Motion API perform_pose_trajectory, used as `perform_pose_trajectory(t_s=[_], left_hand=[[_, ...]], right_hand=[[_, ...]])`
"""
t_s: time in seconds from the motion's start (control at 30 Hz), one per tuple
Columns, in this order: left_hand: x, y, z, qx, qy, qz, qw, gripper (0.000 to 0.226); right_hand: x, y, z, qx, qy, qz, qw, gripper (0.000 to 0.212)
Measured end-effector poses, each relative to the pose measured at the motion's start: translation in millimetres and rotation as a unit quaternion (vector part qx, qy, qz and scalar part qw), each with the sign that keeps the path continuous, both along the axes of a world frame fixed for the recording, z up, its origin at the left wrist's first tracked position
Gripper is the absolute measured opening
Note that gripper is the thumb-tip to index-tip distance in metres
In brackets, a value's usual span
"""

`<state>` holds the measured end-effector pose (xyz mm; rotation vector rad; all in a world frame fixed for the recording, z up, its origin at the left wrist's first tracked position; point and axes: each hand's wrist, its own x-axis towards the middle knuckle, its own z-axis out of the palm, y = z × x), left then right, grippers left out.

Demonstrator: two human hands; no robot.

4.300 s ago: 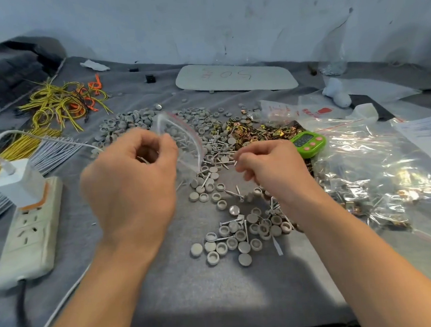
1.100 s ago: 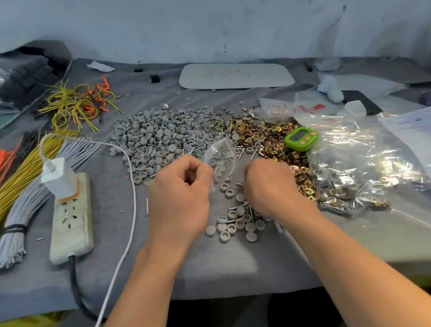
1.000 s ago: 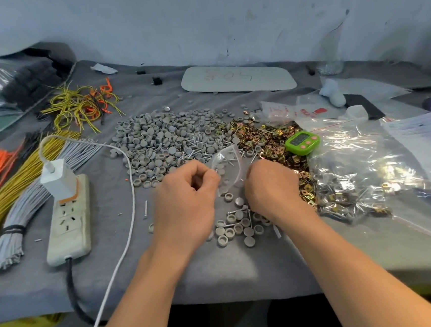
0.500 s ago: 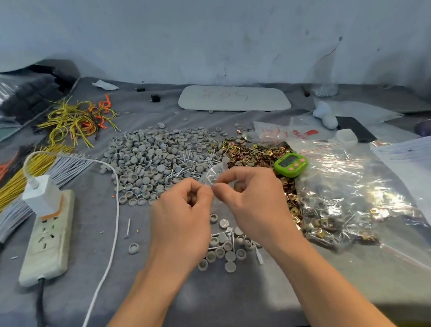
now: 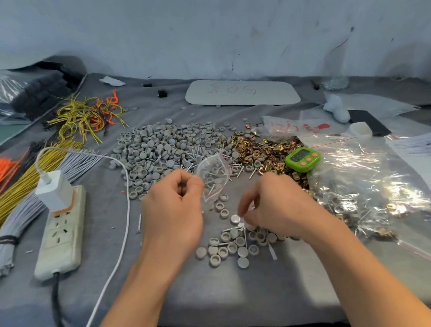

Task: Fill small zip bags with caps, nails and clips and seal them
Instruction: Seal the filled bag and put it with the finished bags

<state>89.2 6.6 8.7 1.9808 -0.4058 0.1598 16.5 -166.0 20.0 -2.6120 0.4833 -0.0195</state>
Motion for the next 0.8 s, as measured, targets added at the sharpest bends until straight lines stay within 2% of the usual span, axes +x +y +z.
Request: perform_pose_trajectory(t_s=[0.07,0.23,0.37,0.5,0.6,0.8], left_hand=[[1.1,3.3,0.6,0.004,-0.002,0.000,1.000,0.031],[2.6,6.0,0.8,0.011,-0.006,-0.006,1.000,0.033],[1.1,6.2,-0.2,0.017,-0.009,-0.015,1.000,0.032],[0.2,6.2,-0.7,0.022,-0.006,-0.027,0.999,0.032],[-1.5,6.8,-1.9,0.023,-0.009,-0.030,0.999,0.032],[-1.5,7.7,-4.2,0.018,-0.001,-0.044,0.999,0.033]], right_hand=[[0.8,7.2,-6.0,-0.047,0.069,0.022,0.996,0.009],[-0.7,10.5,-12.7,-0.082,0.084,0.011,0.993,0.017],[-2.6,10.8,-14.8,-0.055,0.104,0.030,0.993,0.013],[-0.3,9.2,-12.7,-0.063,0.082,0.028,0.994,0.010],[-1.4,8.3,-10.4,-0.071,0.047,0.034,0.996,0.021],[-5.0,11.7,-10.5,-0.068,0.073,0.071,0.993,0.018]])
